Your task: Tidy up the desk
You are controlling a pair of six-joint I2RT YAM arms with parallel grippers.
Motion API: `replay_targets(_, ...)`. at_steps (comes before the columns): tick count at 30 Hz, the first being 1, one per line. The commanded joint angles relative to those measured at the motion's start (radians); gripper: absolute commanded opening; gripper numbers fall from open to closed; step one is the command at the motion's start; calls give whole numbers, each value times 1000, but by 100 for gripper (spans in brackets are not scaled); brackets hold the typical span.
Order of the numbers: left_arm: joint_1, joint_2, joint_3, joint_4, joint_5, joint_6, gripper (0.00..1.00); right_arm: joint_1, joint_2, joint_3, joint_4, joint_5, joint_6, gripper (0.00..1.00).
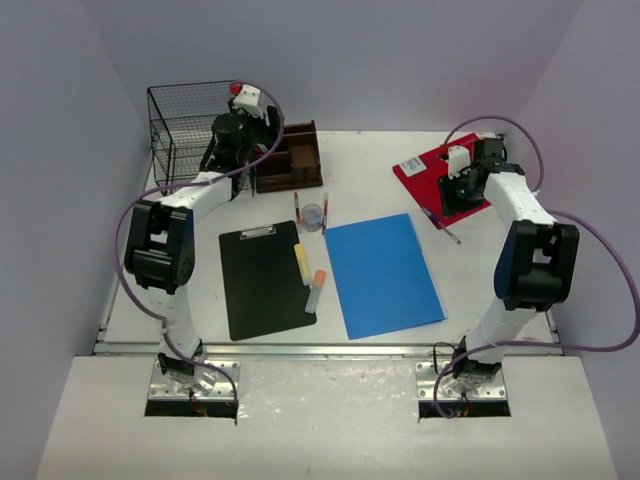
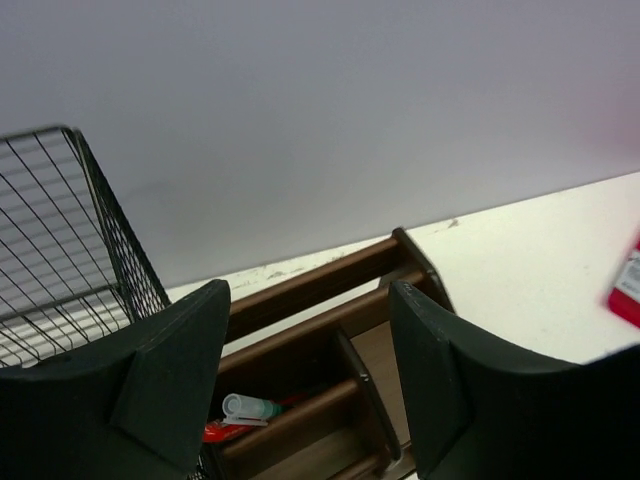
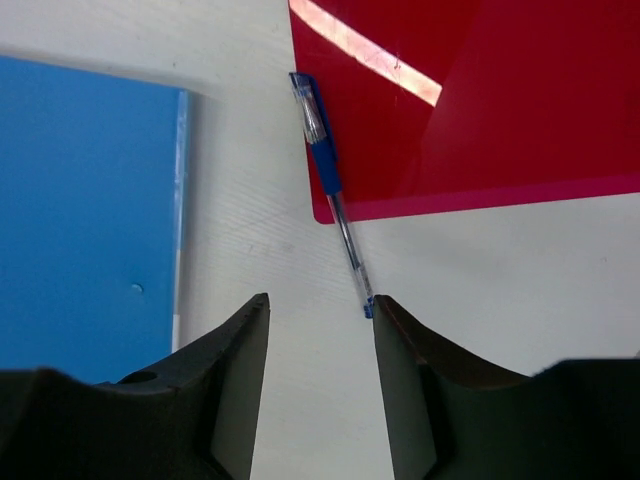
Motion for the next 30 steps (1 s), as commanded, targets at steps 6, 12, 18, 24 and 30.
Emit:
replay_targets(6, 2, -328, -98, -82, 146, -29, 65, 75, 156, 121, 6, 121, -158, 44)
replay_targets(12, 2, -433, -180, -97, 217, -22, 67, 75, 266, 173, -35, 114, -189, 40)
replay_targets(18, 2, -463, -208, -112, 252, -31, 68, 75, 329, 166, -41, 123, -237, 41)
replay_targets(24, 2, -466, -214, -116, 266, -31, 69, 75, 367, 170, -56, 138, -258, 41)
replay_targets(30, 2, -467, -222, -131, 280, -31, 70, 87, 456, 411, -223, 159, -274, 49)
